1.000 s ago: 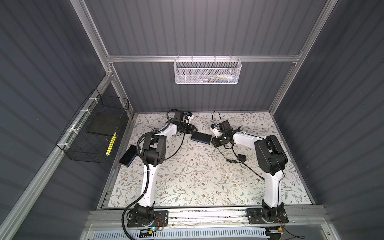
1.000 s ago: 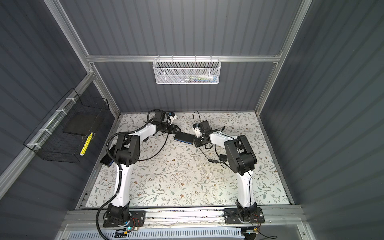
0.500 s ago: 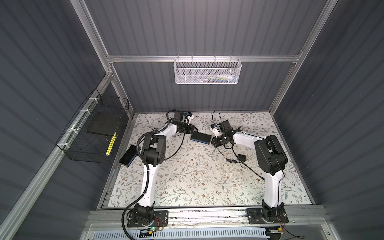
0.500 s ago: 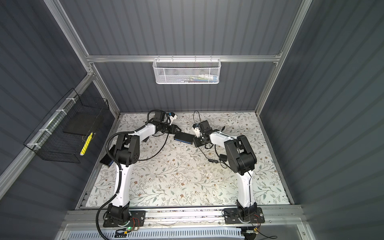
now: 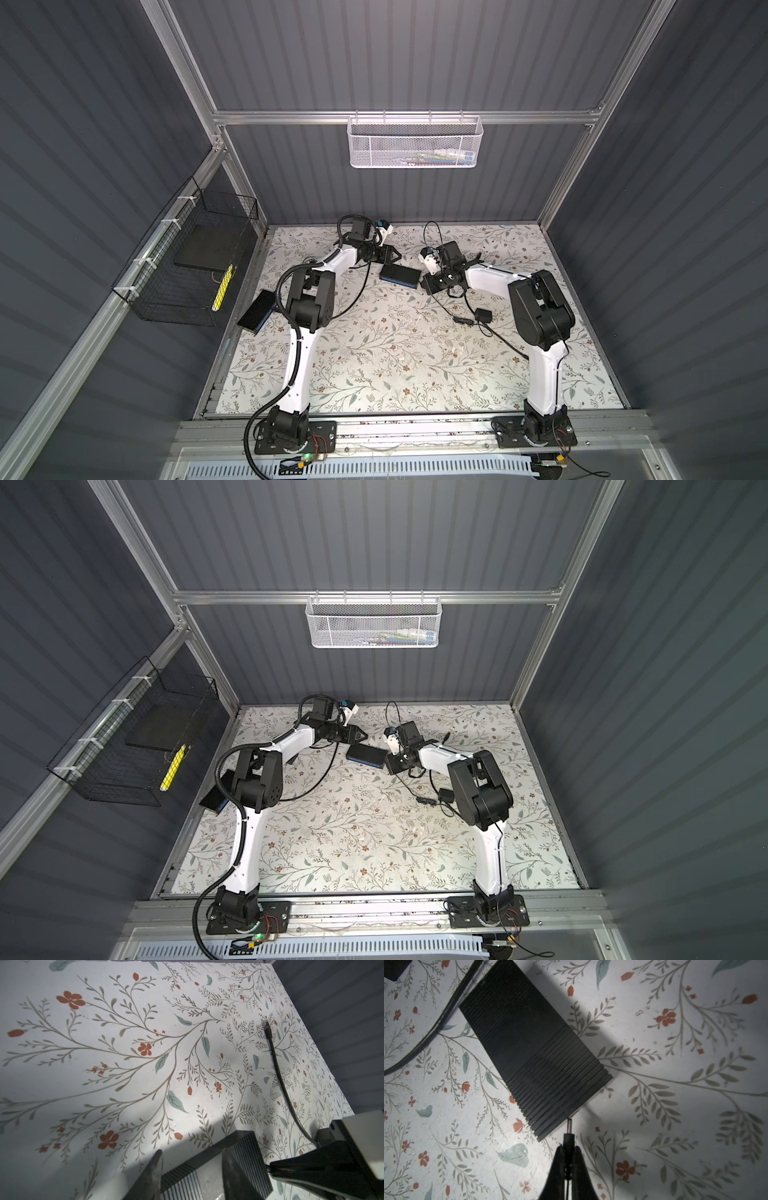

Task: Insert the plug into the switch port

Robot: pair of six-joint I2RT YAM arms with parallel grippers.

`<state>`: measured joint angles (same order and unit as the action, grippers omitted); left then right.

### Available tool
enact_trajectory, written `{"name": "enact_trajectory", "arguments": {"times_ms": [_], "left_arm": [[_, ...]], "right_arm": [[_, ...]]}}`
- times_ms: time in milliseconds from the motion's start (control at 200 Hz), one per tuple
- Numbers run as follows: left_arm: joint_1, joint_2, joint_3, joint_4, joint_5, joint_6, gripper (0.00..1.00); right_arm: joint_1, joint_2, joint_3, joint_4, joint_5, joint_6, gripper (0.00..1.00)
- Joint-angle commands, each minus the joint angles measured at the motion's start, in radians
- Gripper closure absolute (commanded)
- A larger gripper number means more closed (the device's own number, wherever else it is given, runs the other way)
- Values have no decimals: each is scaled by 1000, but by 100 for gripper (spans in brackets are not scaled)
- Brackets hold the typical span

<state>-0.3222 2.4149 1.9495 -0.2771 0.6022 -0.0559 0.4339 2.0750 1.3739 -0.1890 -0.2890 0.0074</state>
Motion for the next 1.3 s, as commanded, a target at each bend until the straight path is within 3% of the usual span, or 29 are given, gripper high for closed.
{"name": "enact_trajectory", "arguments": {"times_ms": [0, 365, 560, 931, 1296], "left_arm": [[-2, -17, 24, -28, -17, 16, 53], [34, -135, -50, -59, -89, 14, 52], [34, -171, -161, -18, -121, -4, 51], [32, -167, -218, 1, -93, -25, 52], [25, -202, -256, -1, -97, -24, 53]], "right_arm": [[9, -11, -26, 11, -10, 5, 97], [9, -28, -65, 34, 12, 7, 98], [9, -35, -66, 48, 23, -2, 98], [5, -32, -34, 32, 62, -20, 98], [-38, 117, 255, -142, 108, 27, 99]]}}
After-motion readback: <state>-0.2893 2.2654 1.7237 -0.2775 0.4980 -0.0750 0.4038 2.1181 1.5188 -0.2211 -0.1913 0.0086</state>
